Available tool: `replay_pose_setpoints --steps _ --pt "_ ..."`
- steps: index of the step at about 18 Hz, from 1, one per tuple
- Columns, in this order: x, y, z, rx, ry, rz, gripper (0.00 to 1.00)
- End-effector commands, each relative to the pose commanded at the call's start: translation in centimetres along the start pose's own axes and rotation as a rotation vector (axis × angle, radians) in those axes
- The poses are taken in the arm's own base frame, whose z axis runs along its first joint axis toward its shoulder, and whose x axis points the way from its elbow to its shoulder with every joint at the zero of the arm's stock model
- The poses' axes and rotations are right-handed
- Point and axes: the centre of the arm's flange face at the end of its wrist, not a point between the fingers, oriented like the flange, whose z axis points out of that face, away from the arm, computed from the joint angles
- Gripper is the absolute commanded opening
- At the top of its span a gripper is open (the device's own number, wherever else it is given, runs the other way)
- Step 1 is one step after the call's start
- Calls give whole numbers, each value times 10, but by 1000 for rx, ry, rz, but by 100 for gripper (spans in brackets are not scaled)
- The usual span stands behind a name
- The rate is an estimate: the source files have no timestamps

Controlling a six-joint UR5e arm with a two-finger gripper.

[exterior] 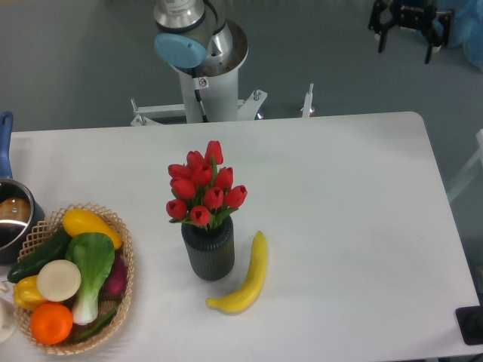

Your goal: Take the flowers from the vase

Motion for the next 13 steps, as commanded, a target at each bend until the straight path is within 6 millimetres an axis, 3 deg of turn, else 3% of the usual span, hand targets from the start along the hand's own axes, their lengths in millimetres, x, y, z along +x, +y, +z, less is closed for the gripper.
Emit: replay_pose_setpoints --steps 8,13 --pt "2 -19 16 17 -57 23 100" --pt "10 -27 31 127 -79 -107 100"
